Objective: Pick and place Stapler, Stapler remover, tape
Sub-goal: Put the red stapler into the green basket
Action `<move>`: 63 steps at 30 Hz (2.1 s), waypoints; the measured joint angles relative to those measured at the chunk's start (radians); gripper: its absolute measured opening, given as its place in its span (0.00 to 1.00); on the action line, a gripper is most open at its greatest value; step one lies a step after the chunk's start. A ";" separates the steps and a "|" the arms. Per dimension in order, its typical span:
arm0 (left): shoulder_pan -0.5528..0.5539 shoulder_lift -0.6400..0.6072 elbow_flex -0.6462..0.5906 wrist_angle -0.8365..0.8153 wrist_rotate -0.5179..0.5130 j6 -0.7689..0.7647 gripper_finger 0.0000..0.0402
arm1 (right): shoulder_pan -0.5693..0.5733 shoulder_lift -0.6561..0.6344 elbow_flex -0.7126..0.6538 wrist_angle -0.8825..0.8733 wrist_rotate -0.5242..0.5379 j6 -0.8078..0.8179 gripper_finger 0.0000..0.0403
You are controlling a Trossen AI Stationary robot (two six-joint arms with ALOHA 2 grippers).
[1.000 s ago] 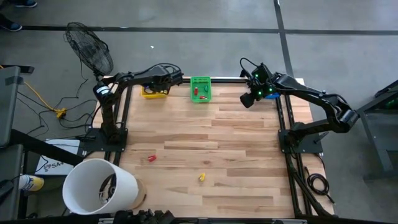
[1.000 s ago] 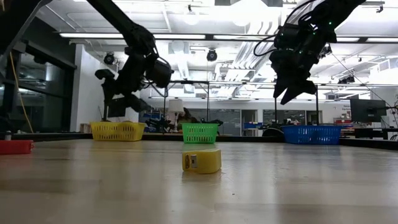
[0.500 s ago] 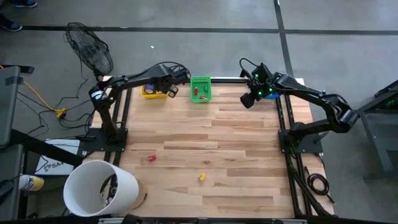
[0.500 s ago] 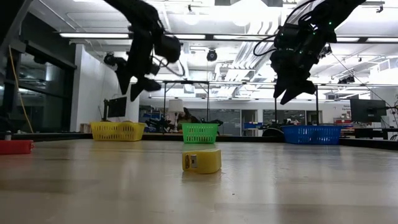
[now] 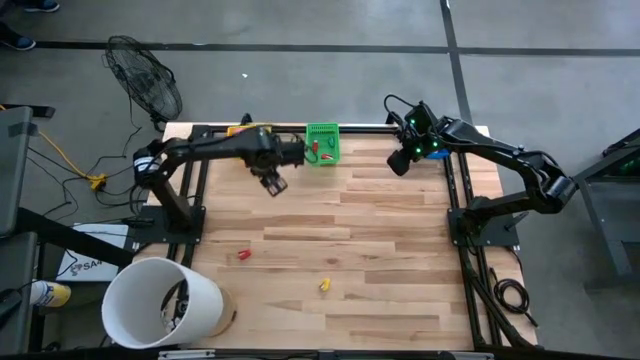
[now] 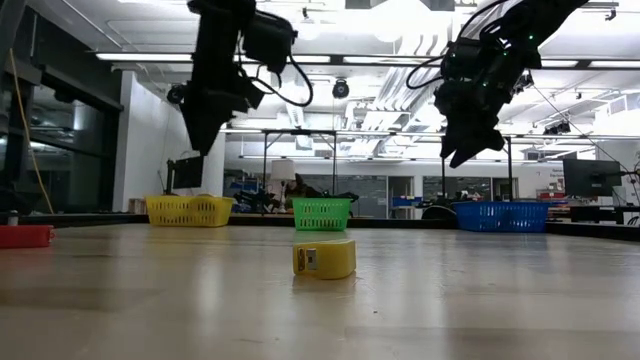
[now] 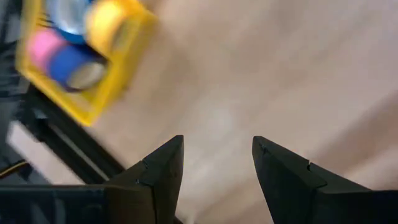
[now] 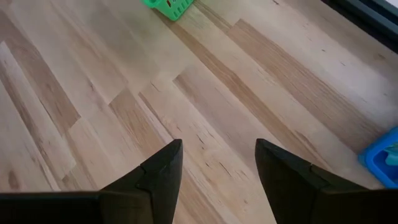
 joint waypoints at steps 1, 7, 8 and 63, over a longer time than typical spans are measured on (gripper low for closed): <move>-0.016 -0.009 -0.017 0.003 0.021 -0.005 0.46 | 0.000 0.000 0.000 0.000 0.000 -0.007 0.48; -0.123 -0.061 -0.104 0.002 0.110 -0.108 0.46 | 0.000 0.000 0.000 0.000 -0.009 -0.040 0.48; -0.146 -0.068 -0.116 0.003 0.121 -0.124 0.46 | 0.000 0.000 0.000 -0.001 -0.011 -0.046 0.48; -0.899 -0.093 -0.592 0.578 0.243 -0.785 0.46 | 0.143 -0.219 0.000 -0.023 -0.445 -0.504 0.48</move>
